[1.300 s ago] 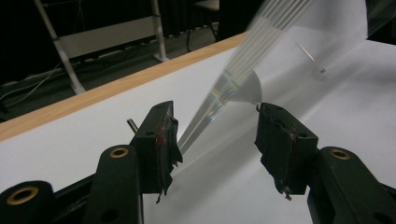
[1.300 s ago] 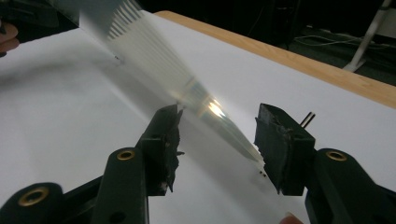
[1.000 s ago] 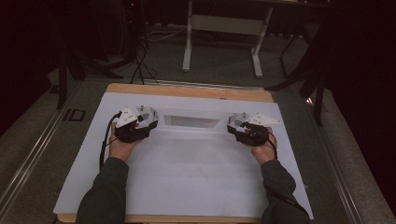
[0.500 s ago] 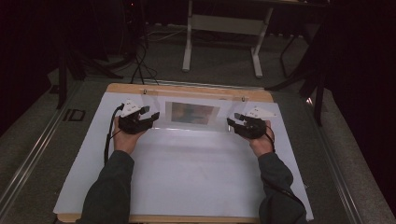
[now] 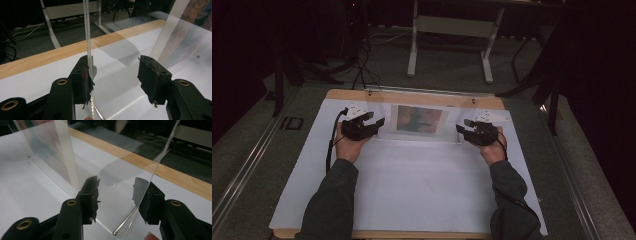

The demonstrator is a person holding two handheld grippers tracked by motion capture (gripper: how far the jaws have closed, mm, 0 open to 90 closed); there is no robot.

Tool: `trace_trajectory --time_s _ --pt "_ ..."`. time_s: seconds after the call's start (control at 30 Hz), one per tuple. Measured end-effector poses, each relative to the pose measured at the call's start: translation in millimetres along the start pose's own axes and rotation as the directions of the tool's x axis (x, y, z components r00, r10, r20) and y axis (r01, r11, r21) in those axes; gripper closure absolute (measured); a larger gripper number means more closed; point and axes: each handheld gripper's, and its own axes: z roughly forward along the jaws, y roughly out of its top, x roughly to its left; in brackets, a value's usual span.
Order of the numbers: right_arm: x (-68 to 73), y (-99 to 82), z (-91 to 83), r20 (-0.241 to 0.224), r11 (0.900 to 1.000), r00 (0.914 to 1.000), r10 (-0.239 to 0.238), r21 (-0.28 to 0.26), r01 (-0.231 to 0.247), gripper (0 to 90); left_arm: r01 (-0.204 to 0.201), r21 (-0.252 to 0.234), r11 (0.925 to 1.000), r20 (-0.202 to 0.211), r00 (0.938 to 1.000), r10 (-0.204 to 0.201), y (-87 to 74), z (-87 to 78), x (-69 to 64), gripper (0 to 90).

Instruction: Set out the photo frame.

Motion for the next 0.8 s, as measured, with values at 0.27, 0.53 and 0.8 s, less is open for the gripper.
trace_trajectory --time_s 0.27,0.53,0.8 --pt "1.7 1.9 -9.7 0.0 1.0 1.0 0.002 -0.006 -0.002 53.4 0.005 0.002 1.0 0.007 1.0 -0.005 2.8 -4.8 -6.0 45.7" --pt "6.7 0.0 -20.8 -0.007 0.9999 0.9999 0.013 -0.005 -0.013 53.5 0.024 0.015 0.9996 0.015 0.9996 -0.024 -0.8 -13.2 -13.3 45.8" --pt "19.6 -5.9 -36.0 -0.031 0.9995 0.999 0.031 0.002 -0.03 53.5 0.047 0.045 0.9979 0.013 0.9988 -0.048 -8.7 -32.1 -26.7 45.9"
